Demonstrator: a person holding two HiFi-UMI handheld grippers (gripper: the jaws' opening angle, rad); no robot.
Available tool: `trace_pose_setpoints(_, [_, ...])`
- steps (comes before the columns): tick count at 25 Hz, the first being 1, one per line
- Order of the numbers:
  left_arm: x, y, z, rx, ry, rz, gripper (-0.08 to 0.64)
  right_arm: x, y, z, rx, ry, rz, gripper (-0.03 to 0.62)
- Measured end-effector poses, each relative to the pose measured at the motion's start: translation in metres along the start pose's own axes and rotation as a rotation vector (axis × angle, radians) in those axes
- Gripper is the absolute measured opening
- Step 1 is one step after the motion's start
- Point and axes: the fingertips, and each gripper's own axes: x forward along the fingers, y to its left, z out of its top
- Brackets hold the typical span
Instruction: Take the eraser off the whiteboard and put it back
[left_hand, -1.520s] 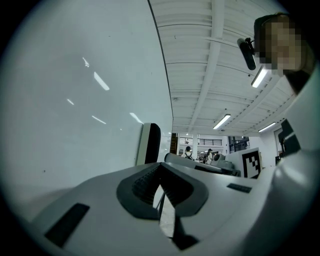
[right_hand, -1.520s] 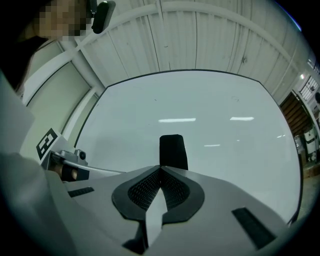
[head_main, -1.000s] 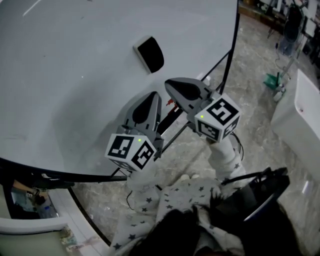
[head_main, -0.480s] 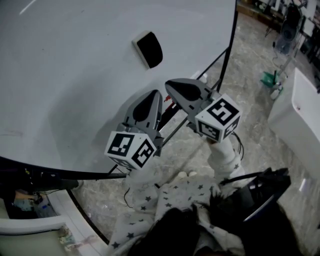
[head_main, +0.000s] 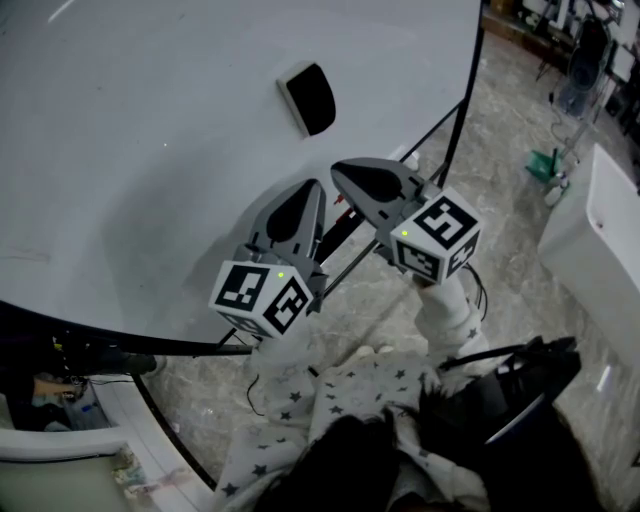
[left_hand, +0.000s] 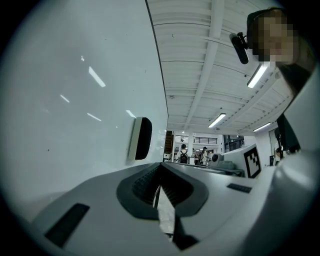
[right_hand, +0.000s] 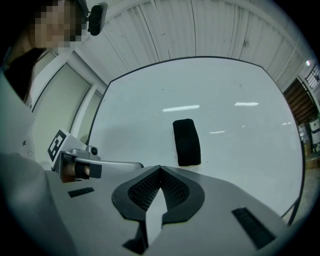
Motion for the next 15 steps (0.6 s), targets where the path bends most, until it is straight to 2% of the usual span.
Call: trace_pose_setpoints(15, [-0.003,0.0029,-0.006,0.007,0.015,-0.019,0.002,0.0002,0.007,-0.0057,0.003,0.028,0.022,0.008])
